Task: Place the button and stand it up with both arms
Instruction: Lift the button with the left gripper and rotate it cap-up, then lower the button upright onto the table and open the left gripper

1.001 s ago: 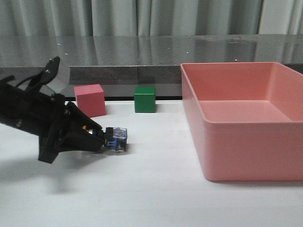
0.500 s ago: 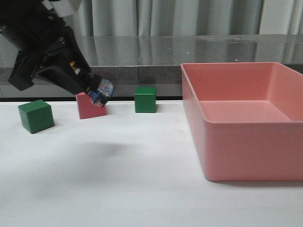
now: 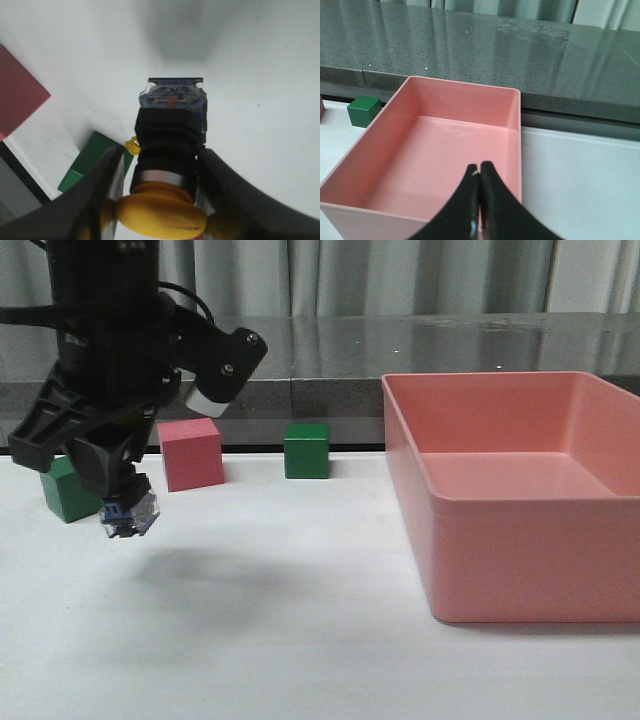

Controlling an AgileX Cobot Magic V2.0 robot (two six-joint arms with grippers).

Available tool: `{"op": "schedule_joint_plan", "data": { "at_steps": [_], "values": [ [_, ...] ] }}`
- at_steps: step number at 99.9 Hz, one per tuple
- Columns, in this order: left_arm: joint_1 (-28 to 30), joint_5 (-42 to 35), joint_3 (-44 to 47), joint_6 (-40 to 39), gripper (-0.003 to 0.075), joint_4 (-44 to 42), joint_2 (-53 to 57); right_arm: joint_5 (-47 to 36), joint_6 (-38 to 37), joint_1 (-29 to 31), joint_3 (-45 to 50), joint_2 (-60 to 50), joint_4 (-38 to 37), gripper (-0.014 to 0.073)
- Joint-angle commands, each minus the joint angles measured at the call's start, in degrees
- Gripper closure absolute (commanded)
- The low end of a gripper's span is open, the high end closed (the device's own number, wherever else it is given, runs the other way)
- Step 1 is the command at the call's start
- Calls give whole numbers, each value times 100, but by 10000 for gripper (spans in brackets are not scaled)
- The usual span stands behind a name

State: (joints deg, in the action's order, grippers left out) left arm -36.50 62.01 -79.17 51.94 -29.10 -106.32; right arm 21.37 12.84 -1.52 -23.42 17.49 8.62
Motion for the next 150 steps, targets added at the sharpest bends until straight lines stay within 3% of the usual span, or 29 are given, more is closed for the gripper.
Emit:
{"op": "schedule_joint_plan", "data": {
  "at_steps": [1, 69, 79, 98, 110, 119, 150],
  "values": [
    [-74, 228, -269, -200, 711, -317, 113, -461, 3, 21, -148, 39, 41, 655],
    [-88, 7, -375, -200, 699, -149, -216, -461, 3, 21, -148, 39, 41, 655],
    [-88, 7, -375, -200, 627, -149, -216, -461, 3, 21, -148, 39, 41, 655],
    [-88, -128, -375, -200, 347, -134, -216, -461, 3, 21, -148, 39, 41, 655],
    [-88, -177, -375, -200, 226, -47, -216, -461, 3, 21, -148, 39, 41, 655],
    [-88, -177, -375, -200, 195, -44, -216, -461, 3, 21, -148, 39, 41, 655],
    [-75, 470, -424, -200, 194, -64, -196, -471, 3, 21, -148, 39, 41, 655]
  ]
}}
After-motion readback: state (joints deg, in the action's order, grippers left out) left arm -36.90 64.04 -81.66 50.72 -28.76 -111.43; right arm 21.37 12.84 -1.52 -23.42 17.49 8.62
